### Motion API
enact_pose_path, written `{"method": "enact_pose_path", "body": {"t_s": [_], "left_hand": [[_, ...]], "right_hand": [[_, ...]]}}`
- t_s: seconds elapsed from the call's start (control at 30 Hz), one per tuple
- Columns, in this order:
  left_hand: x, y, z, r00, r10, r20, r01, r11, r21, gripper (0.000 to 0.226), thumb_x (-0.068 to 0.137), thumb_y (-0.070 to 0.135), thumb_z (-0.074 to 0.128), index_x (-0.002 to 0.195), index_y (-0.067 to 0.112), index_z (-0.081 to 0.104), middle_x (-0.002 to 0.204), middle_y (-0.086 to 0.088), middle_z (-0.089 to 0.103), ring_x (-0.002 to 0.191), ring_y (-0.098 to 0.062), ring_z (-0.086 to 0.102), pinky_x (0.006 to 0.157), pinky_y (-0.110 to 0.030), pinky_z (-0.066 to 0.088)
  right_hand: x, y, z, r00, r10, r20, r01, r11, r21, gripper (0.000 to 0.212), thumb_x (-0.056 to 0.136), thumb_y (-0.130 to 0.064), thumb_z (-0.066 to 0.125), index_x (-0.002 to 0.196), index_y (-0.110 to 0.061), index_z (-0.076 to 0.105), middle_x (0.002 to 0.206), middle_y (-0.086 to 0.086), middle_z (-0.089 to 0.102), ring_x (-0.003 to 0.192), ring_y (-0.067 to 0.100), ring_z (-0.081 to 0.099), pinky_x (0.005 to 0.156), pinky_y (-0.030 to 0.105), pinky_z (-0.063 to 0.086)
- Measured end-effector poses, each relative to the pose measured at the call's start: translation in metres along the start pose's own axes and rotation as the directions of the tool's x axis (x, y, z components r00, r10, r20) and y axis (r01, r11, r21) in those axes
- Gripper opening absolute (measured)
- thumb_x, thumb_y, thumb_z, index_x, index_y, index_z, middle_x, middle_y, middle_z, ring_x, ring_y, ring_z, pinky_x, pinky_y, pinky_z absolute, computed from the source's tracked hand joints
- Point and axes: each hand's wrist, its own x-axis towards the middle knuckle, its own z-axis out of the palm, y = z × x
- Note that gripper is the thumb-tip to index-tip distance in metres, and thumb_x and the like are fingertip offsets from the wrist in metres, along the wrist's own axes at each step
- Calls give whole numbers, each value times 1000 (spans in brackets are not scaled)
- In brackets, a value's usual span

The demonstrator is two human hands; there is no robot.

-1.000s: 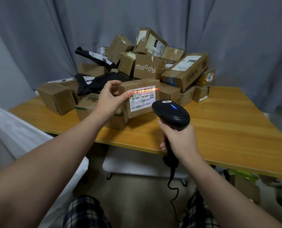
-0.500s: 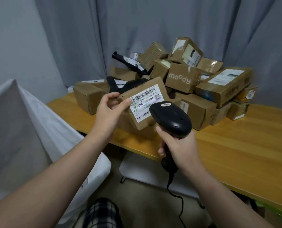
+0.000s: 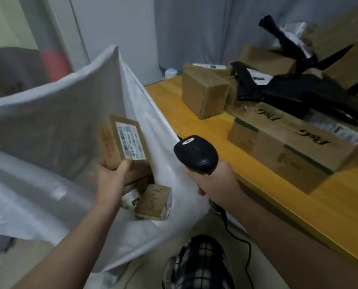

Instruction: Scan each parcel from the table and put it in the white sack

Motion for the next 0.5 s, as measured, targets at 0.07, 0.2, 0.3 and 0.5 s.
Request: {"method": "enact_pose_path", "body": {"t_s": [0.07, 0.2, 0.3, 0.5], "left_hand": [[20, -23, 14, 996, -89, -18, 91, 974, 209, 80, 51, 56, 73, 117, 13, 57, 120, -11, 56, 110, -28, 56, 90, -45, 53], [45, -47, 43, 1000, 7, 17, -17, 734, 679, 74, 70, 39, 76, 125, -1, 46, 125, -20, 42, 115, -34, 42, 95, -40, 41], [60, -66, 57, 977, 70, 200, -207, 511, 834, 71, 73, 41, 76, 124, 5, 43, 123, -17, 45, 112, -32, 45, 92, -40, 42], [78, -81, 80, 928, -97, 359, -328, 242, 913, 69, 84, 55, 62, 133, 12, 39, 133, -12, 43, 124, -30, 41, 98, -40, 39]], "right_hand": [[17, 14, 19, 999, 42, 23, -41, 998, -46, 34, 81, -24, 74, 57, -17, 51, 38, -11, 51, 36, -1, 50, 43, 11, 40], [42, 44, 48, 992, 88, 90, -76, 988, -135, 23, 78, -29, 77, 74, -28, 55, 66, -10, 63, 67, 4, 63, 67, 26, 53], [53, 61, 54, 987, 111, 115, -84, 973, -215, 30, 80, -15, 71, 74, -30, 46, 73, -11, 53, 77, 10, 56, 69, 25, 45], [68, 87, 55, 990, 84, 117, -33, 922, -385, 39, 82, -8, 64, 72, -34, 37, 66, -12, 44, 64, 8, 46, 62, 22, 40]]}}
